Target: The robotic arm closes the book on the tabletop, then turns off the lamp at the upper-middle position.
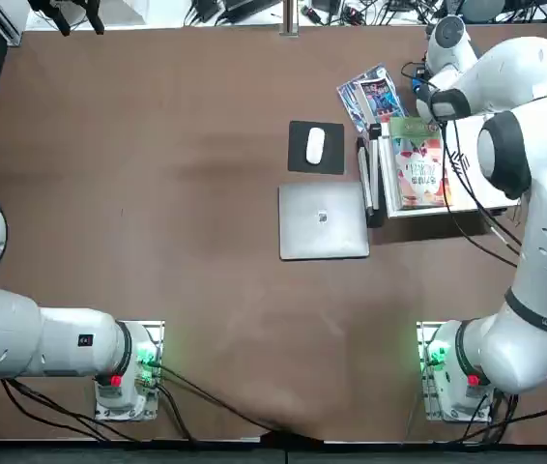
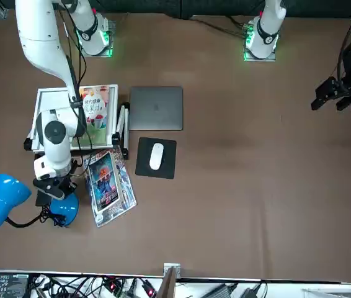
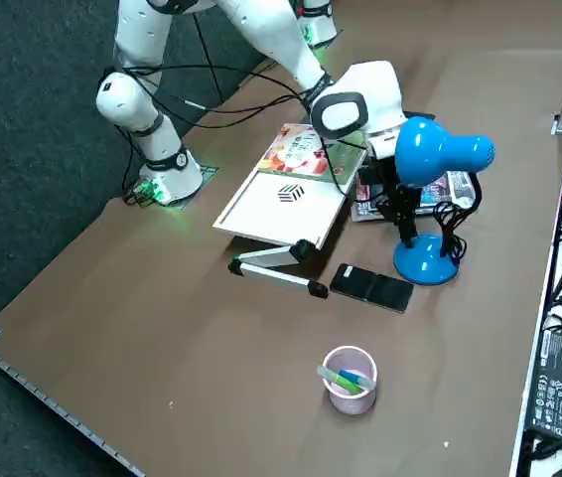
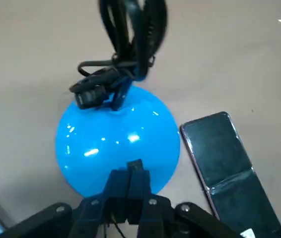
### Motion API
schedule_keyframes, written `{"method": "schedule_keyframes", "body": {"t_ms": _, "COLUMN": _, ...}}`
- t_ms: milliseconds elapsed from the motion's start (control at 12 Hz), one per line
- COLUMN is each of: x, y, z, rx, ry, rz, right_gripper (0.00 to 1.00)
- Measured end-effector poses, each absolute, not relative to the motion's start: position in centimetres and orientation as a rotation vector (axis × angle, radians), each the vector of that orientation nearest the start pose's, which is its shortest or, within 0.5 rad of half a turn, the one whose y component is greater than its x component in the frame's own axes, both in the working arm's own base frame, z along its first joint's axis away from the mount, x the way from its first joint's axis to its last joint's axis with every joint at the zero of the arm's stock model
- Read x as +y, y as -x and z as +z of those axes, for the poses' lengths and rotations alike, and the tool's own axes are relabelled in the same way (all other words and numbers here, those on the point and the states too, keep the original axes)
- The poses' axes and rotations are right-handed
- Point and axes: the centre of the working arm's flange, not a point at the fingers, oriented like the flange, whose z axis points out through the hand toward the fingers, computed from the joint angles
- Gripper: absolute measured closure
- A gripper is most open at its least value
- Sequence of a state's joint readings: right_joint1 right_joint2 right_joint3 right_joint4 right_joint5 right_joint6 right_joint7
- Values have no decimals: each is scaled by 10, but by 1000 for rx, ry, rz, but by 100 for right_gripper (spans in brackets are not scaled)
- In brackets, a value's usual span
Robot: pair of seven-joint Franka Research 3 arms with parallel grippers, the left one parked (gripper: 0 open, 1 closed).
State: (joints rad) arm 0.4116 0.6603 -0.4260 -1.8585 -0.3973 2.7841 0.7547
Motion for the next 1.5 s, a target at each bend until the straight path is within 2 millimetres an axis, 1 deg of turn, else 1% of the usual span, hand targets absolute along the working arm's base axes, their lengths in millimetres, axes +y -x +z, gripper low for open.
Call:
{"method": "schedule_keyframes", "body": {"t_ms": 167, "x": 26, "y": -664, "z": 212, "rx": 501, "ry": 3332, "rz": -712, "right_gripper": 99}}
{"method": "schedule_keyframes", "body": {"t_ms": 417, "x": 21, "y": -663, "z": 208, "rx": 501, "ry": 3324, "rz": -720, "right_gripper": 99}}
{"method": "schedule_keyframes", "body": {"t_ms": 833, "x": 28, "y": -664, "z": 208, "rx": 481, "ry": 3317, "rz": -729, "right_gripper": 99}}
{"method": "schedule_keyframes", "body": {"t_ms": 1083, "x": 34, "y": -665, "z": 214, "rx": 468, "ry": 3308, "rz": -744, "right_gripper": 99}}
{"method": "schedule_keyframes", "body": {"t_ms": 1500, "x": 34, "y": -665, "z": 215, "rx": 468, "ry": 3307, "rz": -746, "right_gripper": 99}}
